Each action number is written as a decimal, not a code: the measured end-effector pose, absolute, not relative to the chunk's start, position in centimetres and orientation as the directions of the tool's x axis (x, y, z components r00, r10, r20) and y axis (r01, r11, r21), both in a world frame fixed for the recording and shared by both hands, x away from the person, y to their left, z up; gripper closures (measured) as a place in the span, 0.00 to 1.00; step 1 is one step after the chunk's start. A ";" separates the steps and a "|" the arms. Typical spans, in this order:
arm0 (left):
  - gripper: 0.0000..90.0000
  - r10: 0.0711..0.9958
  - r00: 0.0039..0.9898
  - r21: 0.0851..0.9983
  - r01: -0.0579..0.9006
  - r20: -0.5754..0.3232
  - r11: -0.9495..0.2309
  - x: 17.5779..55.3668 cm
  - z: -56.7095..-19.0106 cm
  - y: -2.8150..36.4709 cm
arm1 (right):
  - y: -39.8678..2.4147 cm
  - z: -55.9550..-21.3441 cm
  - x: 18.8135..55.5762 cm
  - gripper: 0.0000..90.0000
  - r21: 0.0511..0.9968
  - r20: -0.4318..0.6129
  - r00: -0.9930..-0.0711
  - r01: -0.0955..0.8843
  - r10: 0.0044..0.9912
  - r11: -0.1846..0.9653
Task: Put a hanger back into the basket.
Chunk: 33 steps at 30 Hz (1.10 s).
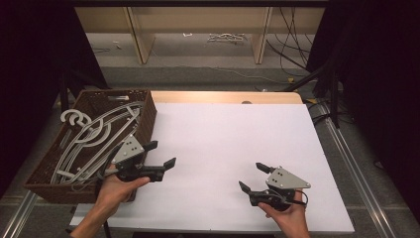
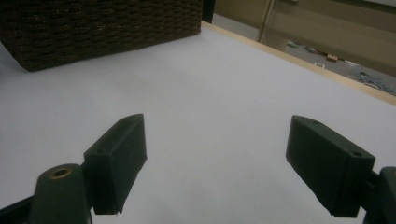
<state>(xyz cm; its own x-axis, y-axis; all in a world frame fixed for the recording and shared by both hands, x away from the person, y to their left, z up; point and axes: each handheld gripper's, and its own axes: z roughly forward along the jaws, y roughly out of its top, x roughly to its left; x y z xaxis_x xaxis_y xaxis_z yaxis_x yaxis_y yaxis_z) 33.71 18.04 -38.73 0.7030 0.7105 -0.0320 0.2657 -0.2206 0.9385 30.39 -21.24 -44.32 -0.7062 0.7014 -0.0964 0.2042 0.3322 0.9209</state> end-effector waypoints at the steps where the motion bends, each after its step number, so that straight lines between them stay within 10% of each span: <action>1: 0.18 0.707 0.706 0.938 0.266 -0.033 -0.222 33.6 -38.9 17.9 | -21.2 -44.3 30.4 0.23 0.921 -0.096 -0.707 0.204 0.701 0.333; 33: 0.18 0.667 0.744 0.934 0.214 0.034 -0.286 30.5 -44.1 16.7 | -20.4 -44.3 29.7 0.17 0.912 -0.049 -0.740 0.240 0.671 0.331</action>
